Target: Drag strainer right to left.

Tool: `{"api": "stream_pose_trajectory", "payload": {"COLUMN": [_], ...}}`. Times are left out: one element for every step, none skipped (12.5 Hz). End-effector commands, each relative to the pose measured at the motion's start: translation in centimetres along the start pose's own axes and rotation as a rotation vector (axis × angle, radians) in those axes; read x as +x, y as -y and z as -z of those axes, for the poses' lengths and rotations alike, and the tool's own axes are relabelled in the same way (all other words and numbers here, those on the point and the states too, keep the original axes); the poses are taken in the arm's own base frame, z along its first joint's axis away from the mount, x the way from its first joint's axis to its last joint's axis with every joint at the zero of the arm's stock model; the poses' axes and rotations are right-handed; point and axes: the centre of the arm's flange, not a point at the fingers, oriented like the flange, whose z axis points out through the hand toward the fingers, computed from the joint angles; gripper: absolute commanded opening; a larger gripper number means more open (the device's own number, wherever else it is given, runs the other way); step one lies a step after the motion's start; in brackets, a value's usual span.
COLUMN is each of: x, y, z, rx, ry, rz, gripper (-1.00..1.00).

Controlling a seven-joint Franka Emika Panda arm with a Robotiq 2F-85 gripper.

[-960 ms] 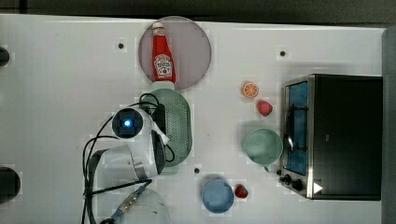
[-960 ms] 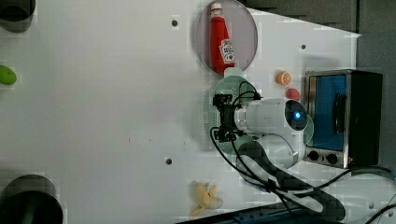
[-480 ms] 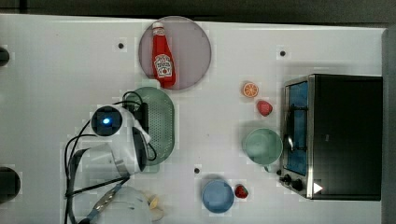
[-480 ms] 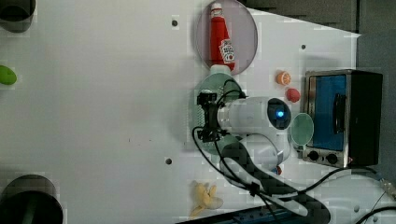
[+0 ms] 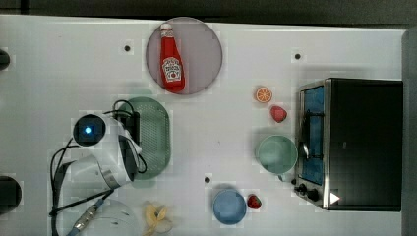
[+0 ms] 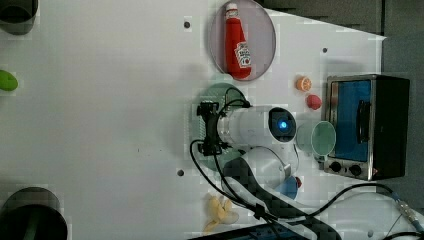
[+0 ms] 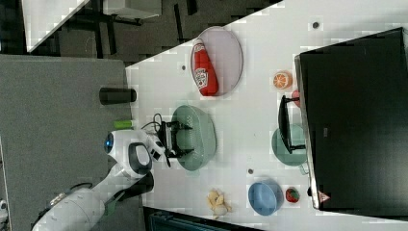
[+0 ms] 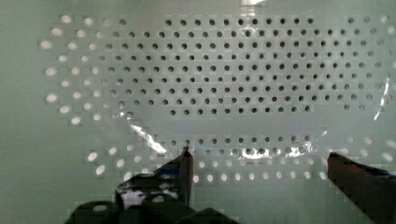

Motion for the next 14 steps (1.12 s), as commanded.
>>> {"api": "stream_pose_trajectory", "payload": {"x": [-5.6, -6.5, -7.3, -8.0, -8.7, -9.4, -10.0, -10.5, -11.0, -11.4, -11.8, -12.3, -12.7, -13.1], "y": [-0.3, -0.2, -0.1, 0.1, 0.2, 0.2, 0.2, 0.2, 0.3, 0.3, 0.1, 0.1, 0.0, -0.1], "z": [0.1, 0.0, -0.1, -0.2, -0.2, -0.3, -0.3, -0.3, -0.3, -0.4, -0.5, -0.5, -0.6, -0.6], "rx": [0.000, 0.001, 0.001, 0.000, -0.002, -0.002, -0.001, 0.001, 0.005, 0.004, -0.001, -0.002, -0.005, -0.004], "ry": [0.025, 0.028, 0.029, 0.031, 0.033, 0.034, 0.036, 0.038, 0.042, 0.046, 0.052, 0.062, 0.068, 0.073], "rz": [-0.037, -0.034, -0.032, -0.038, -0.051, -0.063, -0.069, -0.064, -0.059, -0.058, -0.064, -0.070, -0.073, -0.072], "gripper": [1.00, 1.00, 1.00, 1.00, 1.00, 1.00, 1.00, 1.00, 1.00, 1.00, 1.00, 1.00, 1.00, 1.00]}}
